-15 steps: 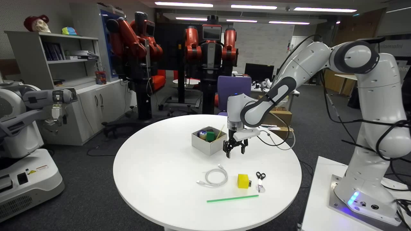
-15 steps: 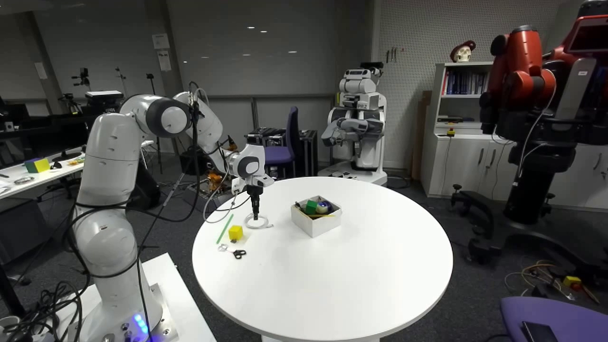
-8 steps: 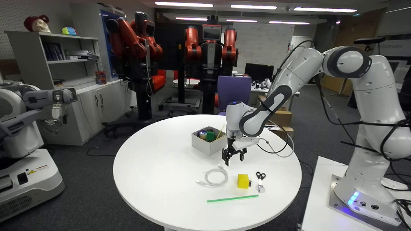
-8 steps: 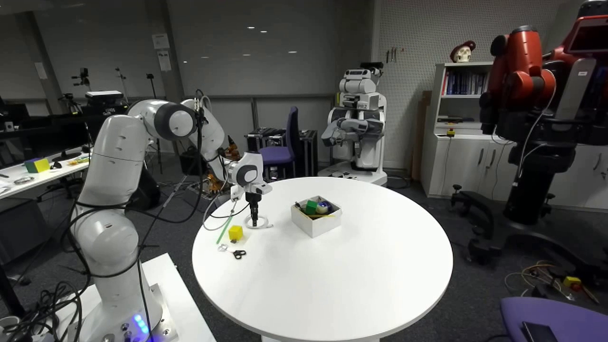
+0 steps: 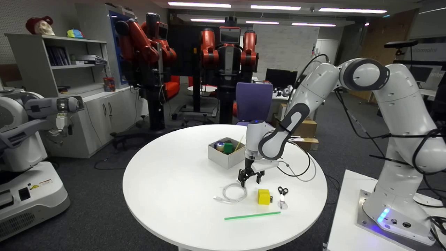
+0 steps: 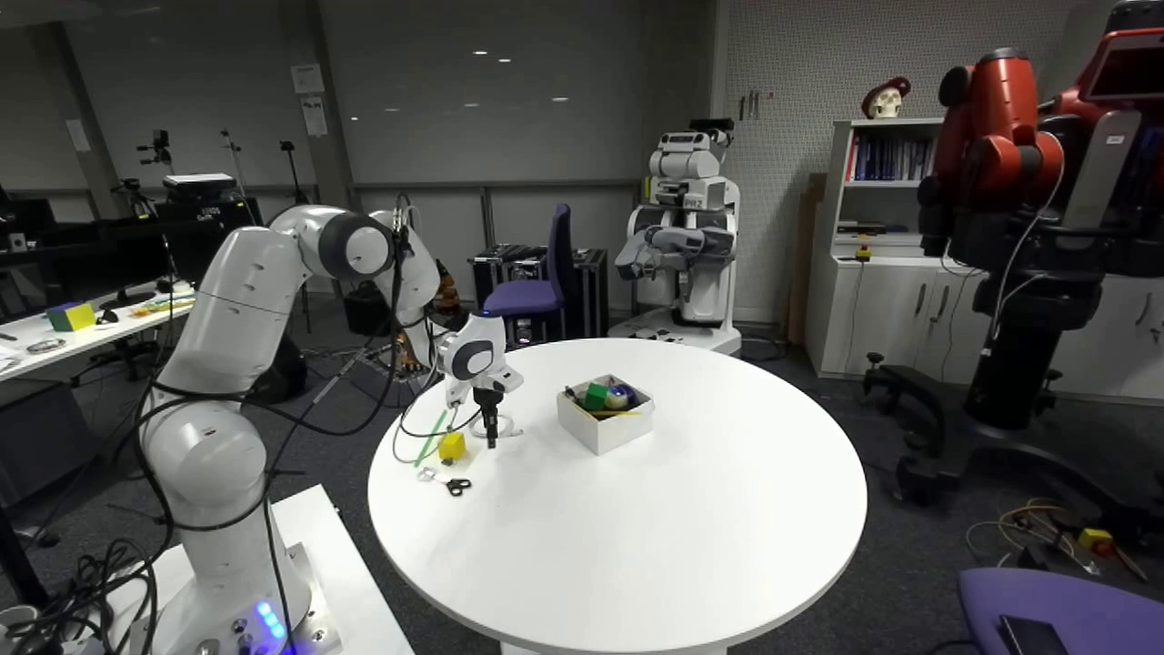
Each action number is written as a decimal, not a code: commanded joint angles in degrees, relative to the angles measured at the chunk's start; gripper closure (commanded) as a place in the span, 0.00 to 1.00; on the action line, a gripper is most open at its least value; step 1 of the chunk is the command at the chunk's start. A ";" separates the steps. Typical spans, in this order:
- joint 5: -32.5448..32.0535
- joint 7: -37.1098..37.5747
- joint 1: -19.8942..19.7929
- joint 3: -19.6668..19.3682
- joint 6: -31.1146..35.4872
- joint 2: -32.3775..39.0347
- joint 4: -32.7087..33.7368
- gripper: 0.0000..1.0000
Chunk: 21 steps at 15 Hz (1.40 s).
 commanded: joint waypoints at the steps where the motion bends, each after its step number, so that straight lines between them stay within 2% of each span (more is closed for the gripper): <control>1: 4.70 -4.72 0.29 0.30 2.11 0.95 0.06 0.00; 2: 5.41 -5.16 0.44 0.17 2.06 1.15 0.09 0.00; 4: 6.48 -5.97 0.68 -0.10 1.76 1.32 0.25 0.08; 5: 6.82 -5.96 0.85 -0.29 1.65 1.30 0.24 0.17; 6: 7.15 -6.11 0.87 -0.30 1.51 1.41 0.36 0.31; 9: 7.59 -6.06 0.96 -0.36 1.54 1.28 0.51 0.56; 15: 9.04 -6.17 1.09 -0.10 1.35 0.73 0.89 0.99; 21: 12.22 -6.91 -0.48 0.72 4.61 -4.15 -1.30 0.98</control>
